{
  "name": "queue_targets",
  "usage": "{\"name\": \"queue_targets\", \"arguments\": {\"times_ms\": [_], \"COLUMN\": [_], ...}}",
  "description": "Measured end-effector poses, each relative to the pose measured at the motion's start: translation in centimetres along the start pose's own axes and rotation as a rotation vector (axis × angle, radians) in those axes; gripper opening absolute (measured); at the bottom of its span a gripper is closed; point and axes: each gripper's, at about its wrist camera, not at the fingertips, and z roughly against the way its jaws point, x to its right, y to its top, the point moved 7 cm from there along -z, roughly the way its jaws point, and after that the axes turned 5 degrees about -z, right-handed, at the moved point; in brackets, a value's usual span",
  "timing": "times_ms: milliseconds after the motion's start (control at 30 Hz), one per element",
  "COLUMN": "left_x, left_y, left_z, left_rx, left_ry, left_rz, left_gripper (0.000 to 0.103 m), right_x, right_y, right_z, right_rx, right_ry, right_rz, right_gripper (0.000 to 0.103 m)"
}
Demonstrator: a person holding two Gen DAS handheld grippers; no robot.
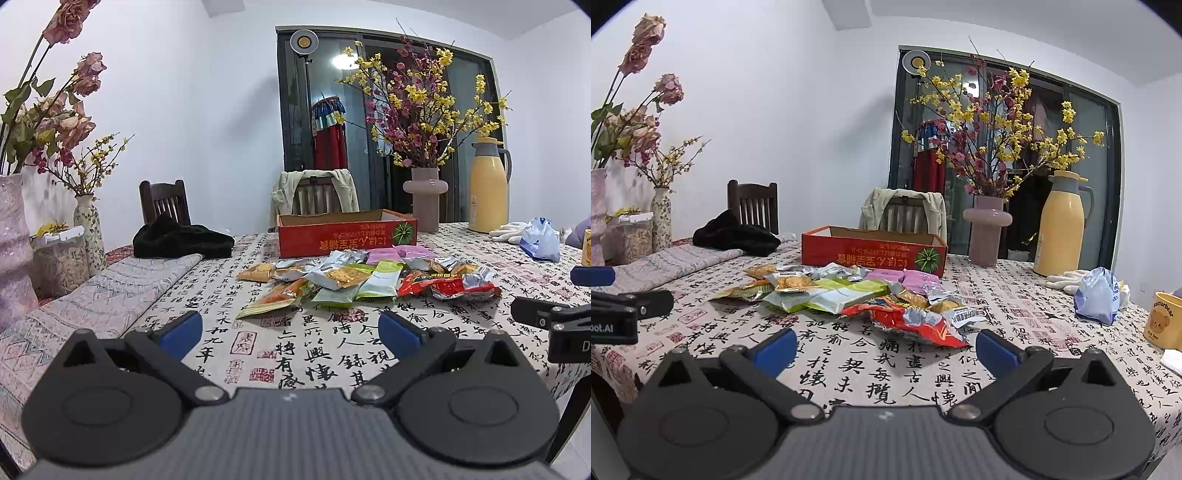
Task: Organize snacks
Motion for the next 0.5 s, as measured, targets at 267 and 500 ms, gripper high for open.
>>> {"name": "queue_targets", "arguments": {"times_ms": [267, 500], "left_x": [-0.04, 0.01], "left_y": [-0.04, -0.12], "left_z": [0.03, -0.02], "left_rx": [0.000, -0.001], "left_ry": [0.001, -0.001], "left_rz": [0.000, -0.002], "left_gripper": [0.103, 0.103], "right_x": [-0.10, -0.09], "right_y": [-0.03, -0.07], "right_z": [0.01, -0.03], "right_rx": [-0.006, -0.008], "right_ry": [-0.001, -0.002], "right_rz": [0.004, 0.002], "right_gripper": [0.103, 0.103]}}
